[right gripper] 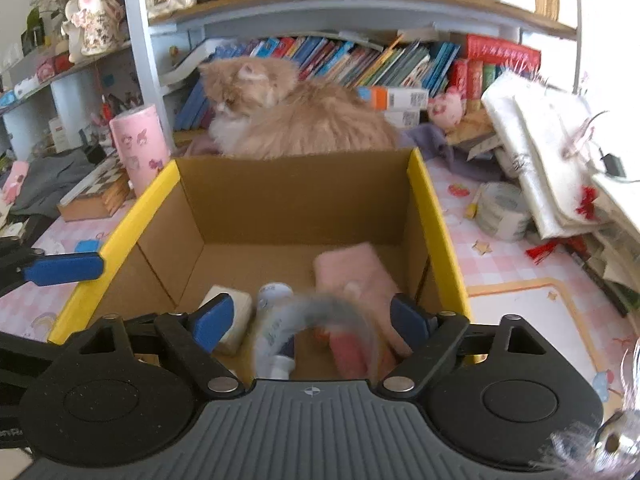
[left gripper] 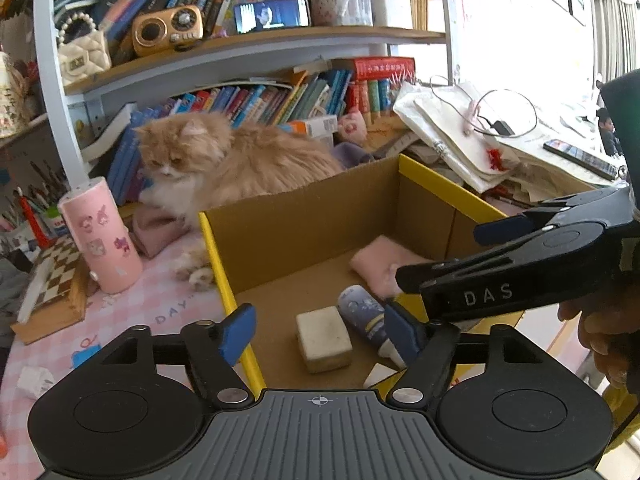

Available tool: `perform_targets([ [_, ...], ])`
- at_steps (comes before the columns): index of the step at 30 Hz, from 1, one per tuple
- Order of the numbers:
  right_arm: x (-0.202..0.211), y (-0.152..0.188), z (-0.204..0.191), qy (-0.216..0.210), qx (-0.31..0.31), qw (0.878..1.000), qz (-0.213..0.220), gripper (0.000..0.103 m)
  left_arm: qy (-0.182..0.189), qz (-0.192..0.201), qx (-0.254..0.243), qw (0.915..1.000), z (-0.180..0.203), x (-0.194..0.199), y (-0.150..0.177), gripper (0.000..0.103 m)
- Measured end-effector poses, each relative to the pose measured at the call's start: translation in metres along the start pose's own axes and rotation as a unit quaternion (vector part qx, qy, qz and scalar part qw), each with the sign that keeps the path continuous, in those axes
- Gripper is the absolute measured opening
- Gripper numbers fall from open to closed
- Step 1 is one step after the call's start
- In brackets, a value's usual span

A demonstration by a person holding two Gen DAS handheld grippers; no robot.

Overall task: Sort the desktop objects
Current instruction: 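Raise both open tools out of the box and back over the table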

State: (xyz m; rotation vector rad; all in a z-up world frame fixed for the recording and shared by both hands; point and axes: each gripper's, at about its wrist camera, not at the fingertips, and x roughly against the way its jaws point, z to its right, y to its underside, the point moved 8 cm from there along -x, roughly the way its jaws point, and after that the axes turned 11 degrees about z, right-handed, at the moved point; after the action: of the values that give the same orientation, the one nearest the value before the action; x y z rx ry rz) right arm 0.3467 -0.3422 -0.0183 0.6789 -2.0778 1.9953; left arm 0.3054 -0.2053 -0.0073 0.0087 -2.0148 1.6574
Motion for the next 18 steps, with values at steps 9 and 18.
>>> perform_targets([
  [9,0.022,-0.008,-0.006,0.015,-0.008,0.999,0.029,0.087,-0.002,0.019,0.01,0.9998,-0.006,0.024,0.0,0.079],
  [18,0.046,-0.001,-0.023,0.032,0.0,0.999,0.036,0.087,-0.003,0.027,0.026,0.9993,-0.019,0.049,0.009,0.081],
])
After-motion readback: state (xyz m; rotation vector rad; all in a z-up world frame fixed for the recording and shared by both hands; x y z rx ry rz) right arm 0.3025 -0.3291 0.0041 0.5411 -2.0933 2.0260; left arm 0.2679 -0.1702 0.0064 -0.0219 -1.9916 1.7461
